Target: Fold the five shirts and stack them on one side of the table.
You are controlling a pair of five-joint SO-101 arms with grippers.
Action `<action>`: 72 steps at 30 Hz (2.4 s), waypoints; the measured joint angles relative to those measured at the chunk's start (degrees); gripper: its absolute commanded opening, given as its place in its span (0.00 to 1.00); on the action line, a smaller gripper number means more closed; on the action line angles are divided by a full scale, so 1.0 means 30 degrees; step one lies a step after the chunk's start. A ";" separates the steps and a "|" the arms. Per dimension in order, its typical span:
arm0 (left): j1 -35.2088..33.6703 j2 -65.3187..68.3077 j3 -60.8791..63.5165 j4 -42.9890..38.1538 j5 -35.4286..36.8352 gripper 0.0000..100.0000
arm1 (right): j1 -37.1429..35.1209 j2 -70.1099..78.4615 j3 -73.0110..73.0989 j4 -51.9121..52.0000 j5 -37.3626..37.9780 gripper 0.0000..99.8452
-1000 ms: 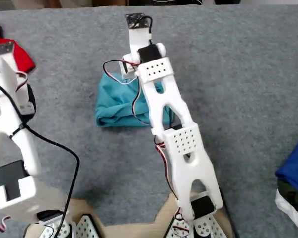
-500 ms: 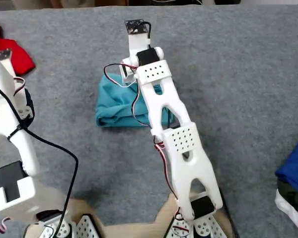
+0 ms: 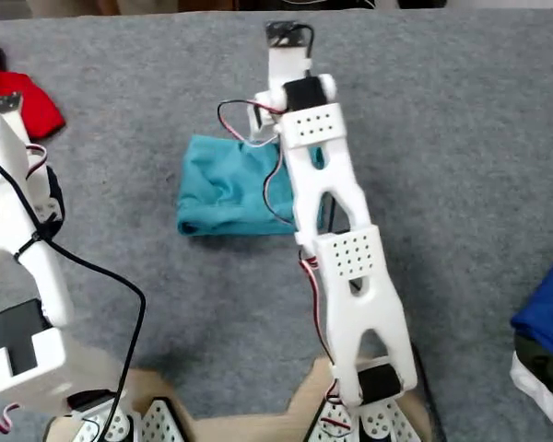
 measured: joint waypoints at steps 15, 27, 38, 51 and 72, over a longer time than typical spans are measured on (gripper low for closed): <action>0.0000 0.0000 0.0879 0.0000 0.0000 0.02 | 0.2725 0.0000 -0.1436 -0.3223 0.0088 0.03; 0.0000 0.0000 0.0879 0.0000 0.0000 0.02 | 0.1700 0.0000 -0.1524 -0.1905 0.1582 0.25; 0.0000 0.0000 0.0879 0.0000 0.0000 0.02 | 0.1670 -0.3018 0.0469 0.2432 0.2842 0.14; 0.0000 0.0000 0.0879 0.0000 -0.1114 0.02 | 0.1377 -1.6821 2.0894 0.1963 0.3077 0.21; -0.0293 0.0000 0.0996 0.0000 -0.1114 0.02 | -0.1963 -1.8608 3.1912 -0.8117 0.3077 0.20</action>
